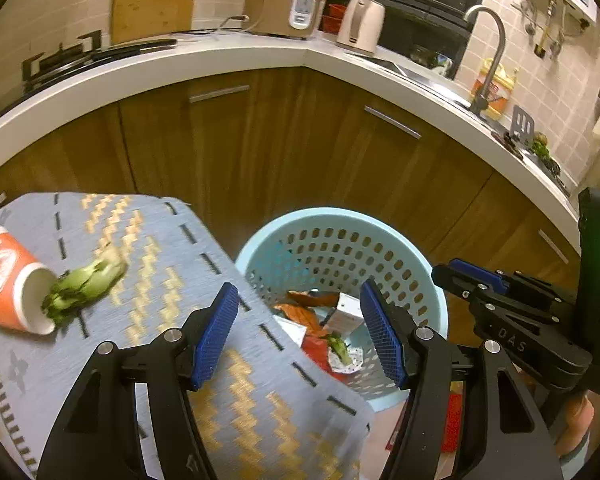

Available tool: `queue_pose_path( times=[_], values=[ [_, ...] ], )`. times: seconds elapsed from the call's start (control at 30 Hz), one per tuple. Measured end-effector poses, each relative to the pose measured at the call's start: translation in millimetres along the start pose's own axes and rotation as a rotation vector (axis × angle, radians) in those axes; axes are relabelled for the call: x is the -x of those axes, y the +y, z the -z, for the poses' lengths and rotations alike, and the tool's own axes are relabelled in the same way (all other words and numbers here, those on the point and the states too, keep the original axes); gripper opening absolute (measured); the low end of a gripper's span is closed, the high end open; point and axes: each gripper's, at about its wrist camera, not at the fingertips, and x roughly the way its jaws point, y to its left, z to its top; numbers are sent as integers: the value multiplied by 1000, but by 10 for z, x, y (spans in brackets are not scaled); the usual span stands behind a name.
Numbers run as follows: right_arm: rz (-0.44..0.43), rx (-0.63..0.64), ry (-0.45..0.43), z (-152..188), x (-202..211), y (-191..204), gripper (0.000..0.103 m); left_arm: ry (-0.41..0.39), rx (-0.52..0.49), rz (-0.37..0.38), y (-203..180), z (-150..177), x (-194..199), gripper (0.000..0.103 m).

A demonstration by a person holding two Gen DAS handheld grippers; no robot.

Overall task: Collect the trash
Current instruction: 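Carry the fruit and bok choy over the blue basket and open both tools, then move both tools back over the table toward the paper cup and bok choy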

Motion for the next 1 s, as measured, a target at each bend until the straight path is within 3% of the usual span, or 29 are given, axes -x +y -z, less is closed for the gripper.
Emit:
queue_pose_path(
  times=[0.2,0.37,0.57,0.7,0.77,0.83,1.0],
  values=[
    [-40,42,-15,-56,68,252,22,-35,37,-33,216,26,228,62],
    [-76,90,-17,-68,78,527,22,-82,97,-107,488,35,470,66],
    [-96,129,-8,-22,61,732,22,-204,170,-390,858,32,747,81],
    [-102,128,-1,-9,31,739,22,-150,197,-446,1134,59,642,82],
    [-97,126,1,-7,7,735,22,-76,166,-498,1227,65,494,82],
    [-100,126,3,-3,-11,739,22,-64,140,-574,1279,73,412,82],
    [-103,139,3,-11,-32,770,22,-15,119,-649,1455,147,331,82]
  ],
)
